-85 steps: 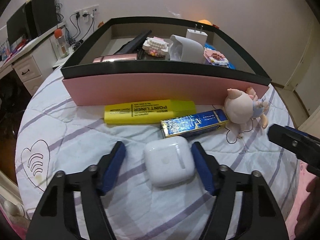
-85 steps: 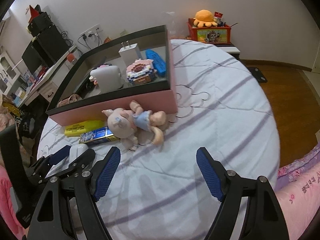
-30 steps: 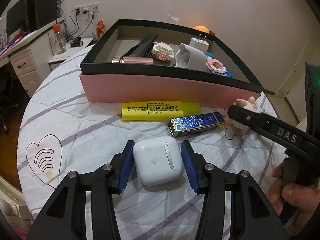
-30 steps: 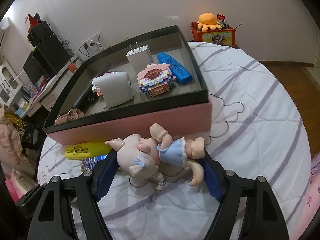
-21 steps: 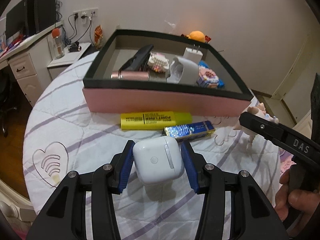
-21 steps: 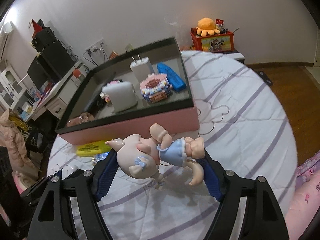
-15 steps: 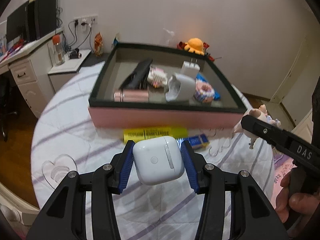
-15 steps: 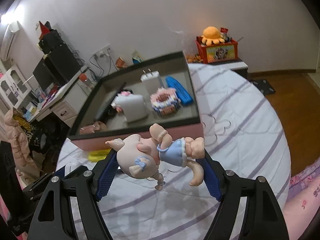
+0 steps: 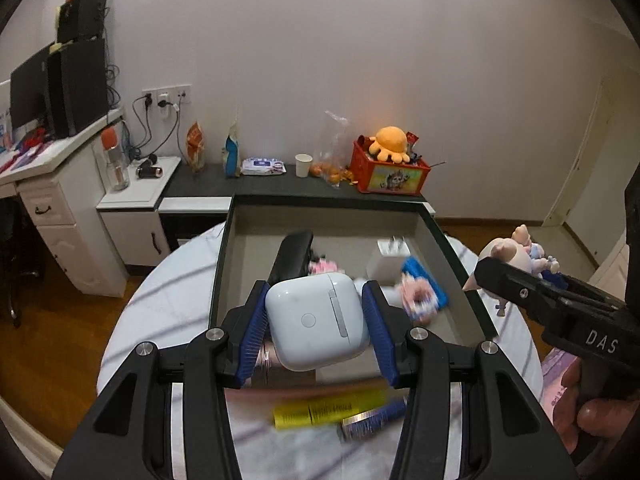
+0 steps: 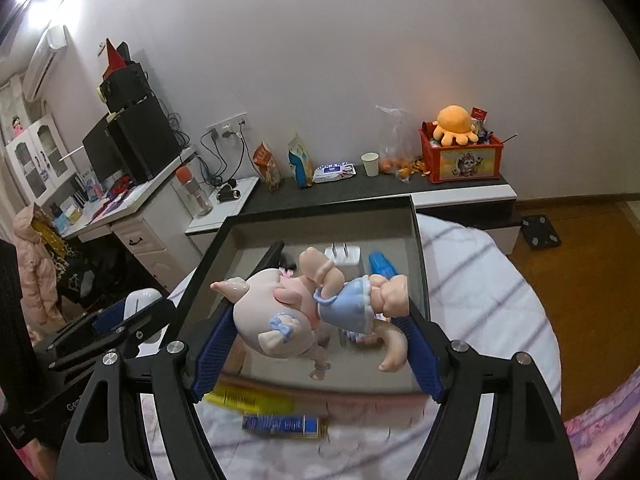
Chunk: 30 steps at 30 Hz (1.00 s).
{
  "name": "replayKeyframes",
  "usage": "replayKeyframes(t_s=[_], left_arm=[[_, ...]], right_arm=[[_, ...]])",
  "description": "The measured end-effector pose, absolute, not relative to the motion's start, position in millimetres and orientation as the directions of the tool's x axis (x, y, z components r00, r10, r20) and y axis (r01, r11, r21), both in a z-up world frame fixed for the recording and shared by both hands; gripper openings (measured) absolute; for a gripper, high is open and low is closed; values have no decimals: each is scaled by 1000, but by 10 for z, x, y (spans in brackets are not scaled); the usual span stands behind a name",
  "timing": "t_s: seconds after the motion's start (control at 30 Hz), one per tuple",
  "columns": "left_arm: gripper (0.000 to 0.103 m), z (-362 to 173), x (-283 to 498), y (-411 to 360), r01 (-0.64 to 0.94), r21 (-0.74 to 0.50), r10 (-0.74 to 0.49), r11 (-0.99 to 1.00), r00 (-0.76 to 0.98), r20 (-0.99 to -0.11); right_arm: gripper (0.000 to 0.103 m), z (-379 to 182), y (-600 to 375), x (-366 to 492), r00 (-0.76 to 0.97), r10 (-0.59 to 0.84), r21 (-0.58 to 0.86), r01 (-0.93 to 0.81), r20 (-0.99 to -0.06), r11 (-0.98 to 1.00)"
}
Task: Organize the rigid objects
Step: 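Carry the earbud case and doll up over the pink box, then lower both into the box and open both grippers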
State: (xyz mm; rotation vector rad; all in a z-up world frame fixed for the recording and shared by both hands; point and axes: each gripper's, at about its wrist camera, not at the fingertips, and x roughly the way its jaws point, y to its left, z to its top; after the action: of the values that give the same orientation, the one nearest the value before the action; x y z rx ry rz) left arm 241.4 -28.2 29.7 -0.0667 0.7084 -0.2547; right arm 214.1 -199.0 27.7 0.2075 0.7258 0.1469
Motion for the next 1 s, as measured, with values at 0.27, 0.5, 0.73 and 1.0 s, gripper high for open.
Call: replayKeyframes(t_s=[0.27, 0.5, 0.73, 1.0], left_arm=[[48, 9, 3001, -420, 234, -139, -263, 962, 670, -694], [48, -239, 3173, -523, 245, -156, -279, 957, 628, -727], [48, -327, 3214, -531, 241, -164, -281, 957, 619, -733], [51, -350, 3221, -538, 232, -132, -250, 964, 616, -747]], right_arm=[[78, -54, -1987, 2564, 663, 182, 213, -34, -726, 976], [78, -309, -2005, 2648, 609, 174, 202, -23, -774, 979], [78, -397, -1981, 2686, 588, 171, 191, -28, -791, 981], [79, -439, -1958, 2701, 565, 156, 175, -20, -810, 984]])
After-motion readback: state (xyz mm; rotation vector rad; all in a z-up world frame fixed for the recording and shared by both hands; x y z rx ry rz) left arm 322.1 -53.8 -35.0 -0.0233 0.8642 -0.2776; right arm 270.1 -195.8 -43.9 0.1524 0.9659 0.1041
